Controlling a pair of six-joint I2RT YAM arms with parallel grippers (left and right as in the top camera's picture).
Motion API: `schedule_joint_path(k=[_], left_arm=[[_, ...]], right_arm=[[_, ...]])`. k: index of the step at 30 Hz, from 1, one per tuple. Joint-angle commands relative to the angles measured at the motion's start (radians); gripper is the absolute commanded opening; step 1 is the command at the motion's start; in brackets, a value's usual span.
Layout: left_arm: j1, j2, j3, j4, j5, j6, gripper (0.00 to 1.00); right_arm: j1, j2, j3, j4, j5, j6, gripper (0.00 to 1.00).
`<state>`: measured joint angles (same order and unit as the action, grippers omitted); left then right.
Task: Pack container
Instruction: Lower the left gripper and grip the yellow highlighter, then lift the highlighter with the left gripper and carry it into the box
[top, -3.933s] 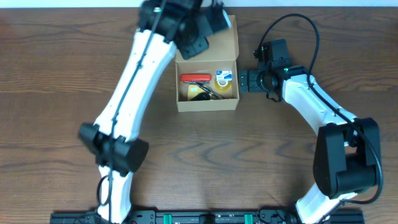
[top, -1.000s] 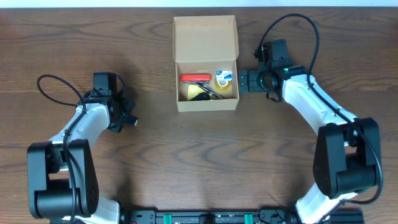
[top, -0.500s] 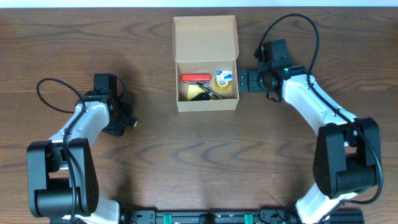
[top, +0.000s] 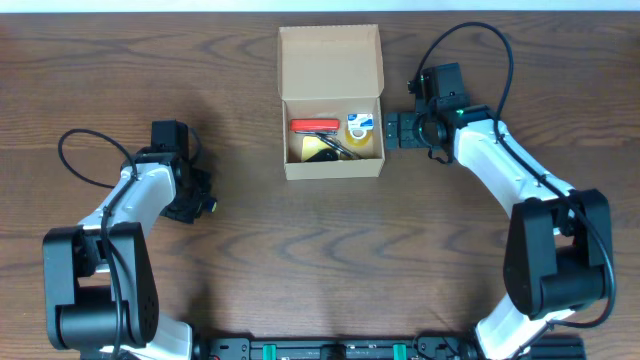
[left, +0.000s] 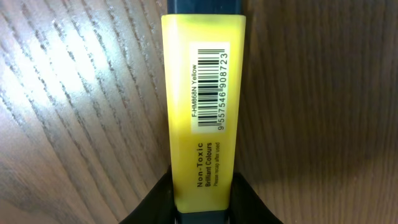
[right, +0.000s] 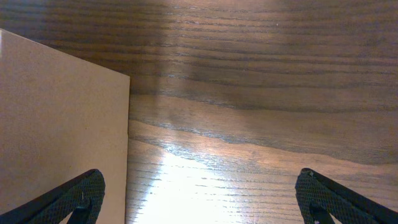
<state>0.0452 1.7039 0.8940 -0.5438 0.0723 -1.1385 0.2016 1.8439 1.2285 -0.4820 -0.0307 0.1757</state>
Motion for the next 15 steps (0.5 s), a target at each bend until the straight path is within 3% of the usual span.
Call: schedule_joint_path(k=[1,4,6,8,12,15], left_arm=[[0.003,0.044,-0.02,-0.011,0.015,-0.01,0.16],[0.002,0.043,0.021,-0.055,0.011,-0.006,0.06],[0.002,0.043,0.097,-0.125,-0.017,0.043,0.06],[0.002,0.043,0.182,-0.175,-0.046,0.144,0.06],[-0.008,0.043,0.381,-0.197,-0.045,0.47,0.06],[-0.023,0.043,0.51,-0.2,-0.043,0.621,0.06]], right_arm=[[-0.005,0.0,0.001,-0.001,-0.003,0.01,0.99],[-0.005,0.0,0.001,-0.001,-0.003,0.01,0.99],[-0.005,0.0,0.001,-0.001,-0.003,0.01,0.99],[-0.005,0.0,0.001,-0.001,-0.003,0.01,0.99],[-0.005,0.0,0.001,-0.001,-0.003,0.01,0.99],[-0.005,0.0,0.001,-0.001,-0.003,0.01,0.99]])
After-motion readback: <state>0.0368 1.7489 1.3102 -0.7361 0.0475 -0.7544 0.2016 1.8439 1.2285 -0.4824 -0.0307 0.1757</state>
